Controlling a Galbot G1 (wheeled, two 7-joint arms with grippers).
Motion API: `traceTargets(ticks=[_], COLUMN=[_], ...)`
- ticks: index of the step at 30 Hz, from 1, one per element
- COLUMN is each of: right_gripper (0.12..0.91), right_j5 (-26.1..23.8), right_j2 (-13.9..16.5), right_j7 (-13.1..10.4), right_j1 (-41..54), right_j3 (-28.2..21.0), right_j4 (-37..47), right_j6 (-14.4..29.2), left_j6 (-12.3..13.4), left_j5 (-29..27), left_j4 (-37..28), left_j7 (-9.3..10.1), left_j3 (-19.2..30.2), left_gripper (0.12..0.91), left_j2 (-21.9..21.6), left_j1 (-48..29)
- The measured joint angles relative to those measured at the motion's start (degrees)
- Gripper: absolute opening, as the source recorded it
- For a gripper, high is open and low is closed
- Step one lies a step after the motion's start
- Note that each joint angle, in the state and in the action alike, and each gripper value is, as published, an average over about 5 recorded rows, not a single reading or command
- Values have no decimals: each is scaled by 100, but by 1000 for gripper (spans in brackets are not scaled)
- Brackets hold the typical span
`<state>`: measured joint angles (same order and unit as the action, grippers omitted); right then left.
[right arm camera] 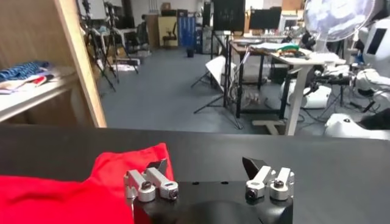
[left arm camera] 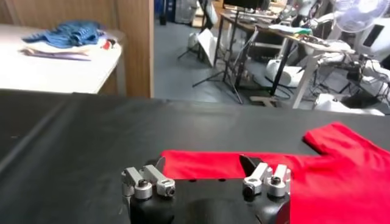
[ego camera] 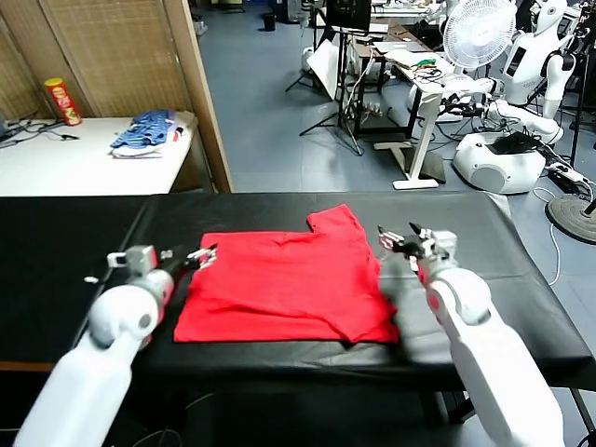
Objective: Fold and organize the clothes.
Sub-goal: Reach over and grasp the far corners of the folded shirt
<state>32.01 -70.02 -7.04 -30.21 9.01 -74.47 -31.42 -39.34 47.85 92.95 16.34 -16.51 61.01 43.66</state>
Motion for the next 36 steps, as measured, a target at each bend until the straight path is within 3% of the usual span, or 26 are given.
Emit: traceTargets(ticks=[11,18,21,24,32,36], right_gripper=[798,794,746,626,225,135], right_j5=[-298,-384,-387,-386,-383,-439], right_j2=[-612,-868,-944,-1014,-1097,-1051], right_j7=[326,366,365,341,277,278], right_j1=[697,826,834,847,788,688], right_j3=[-125,-129,-101,-44,69,93], right_j4=[1316,1791,1890,1959,1909,1728], right_j6=[17,84,91,91,65,79], left_j6=[37,5,13,34,132,184], left_j5=[-419,-423,-379,-372,-507,-574], left_j4=[-1552,-1943,-1990,-2019,-2040,-2035], left_j7=[-268,-258,-294,-385,-697,-779], left_j3=[345,313,278,252,265,291], left_gripper=[798,798,787,727,247,125], left_j2=[403,406,388,370,354,358], left_j1=[-969,-1029,-1016,-997,-951,-961])
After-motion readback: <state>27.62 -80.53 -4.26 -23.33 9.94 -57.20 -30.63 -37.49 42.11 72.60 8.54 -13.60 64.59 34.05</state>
